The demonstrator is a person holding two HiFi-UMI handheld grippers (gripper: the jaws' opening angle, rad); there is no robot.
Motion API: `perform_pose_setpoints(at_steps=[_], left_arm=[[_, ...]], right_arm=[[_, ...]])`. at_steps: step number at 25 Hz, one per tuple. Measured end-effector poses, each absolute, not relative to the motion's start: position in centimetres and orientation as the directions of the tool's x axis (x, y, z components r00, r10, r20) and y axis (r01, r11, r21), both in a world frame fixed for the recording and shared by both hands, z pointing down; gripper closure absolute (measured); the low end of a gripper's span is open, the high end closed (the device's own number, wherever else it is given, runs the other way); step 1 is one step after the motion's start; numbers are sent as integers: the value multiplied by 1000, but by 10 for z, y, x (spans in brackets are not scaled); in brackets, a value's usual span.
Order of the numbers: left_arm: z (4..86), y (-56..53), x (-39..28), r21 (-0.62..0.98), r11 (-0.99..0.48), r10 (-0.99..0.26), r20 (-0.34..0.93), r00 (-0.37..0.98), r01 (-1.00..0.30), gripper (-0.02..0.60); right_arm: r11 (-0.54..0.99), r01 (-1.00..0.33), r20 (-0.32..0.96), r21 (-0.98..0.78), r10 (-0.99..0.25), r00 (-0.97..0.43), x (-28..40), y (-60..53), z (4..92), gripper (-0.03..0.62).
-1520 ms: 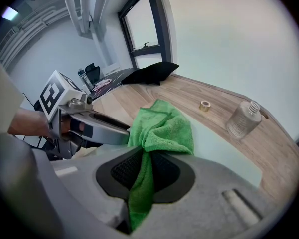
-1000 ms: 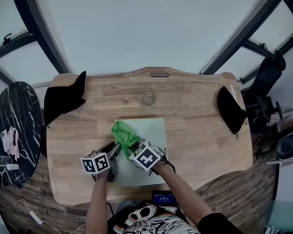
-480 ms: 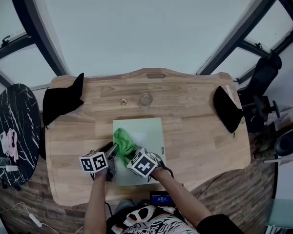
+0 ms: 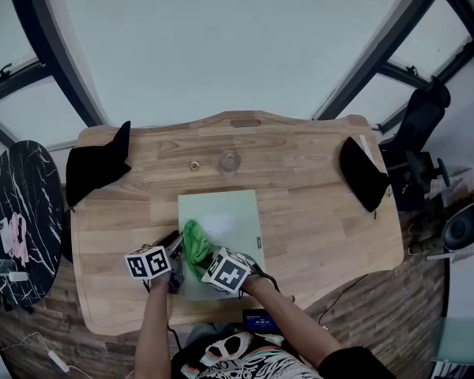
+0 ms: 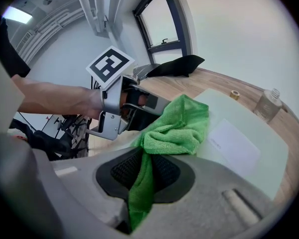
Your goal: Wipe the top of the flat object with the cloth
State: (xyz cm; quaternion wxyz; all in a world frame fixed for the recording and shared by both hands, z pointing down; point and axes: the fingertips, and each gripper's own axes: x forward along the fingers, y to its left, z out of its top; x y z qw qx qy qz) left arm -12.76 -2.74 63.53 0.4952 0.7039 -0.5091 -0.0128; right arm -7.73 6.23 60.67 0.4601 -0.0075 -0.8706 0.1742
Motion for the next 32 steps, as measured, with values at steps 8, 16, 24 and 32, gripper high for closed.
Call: perform_pose_setpoints(at_steps=[8,16,24,32], left_arm=[[637,-27,-128,711,13,-732,486,478,-703,416],[636,-27,-129,711,9,-731,484,480,-703,414],[637,-27,-130,708,6,-732,484,479,-706,413],[642,-27,-133,712,10,-734,482,478,-702,410]], right_arm=[[947,-77,801,-312,218,-558,-80,82,607,537],[948,-84,799,-307,209,-563,-79,91,607,537],[946,-77,796,-315,220,-564,-77,101,606,537],[954,-61,802,-295,212,-558,-73,118,607,539]])
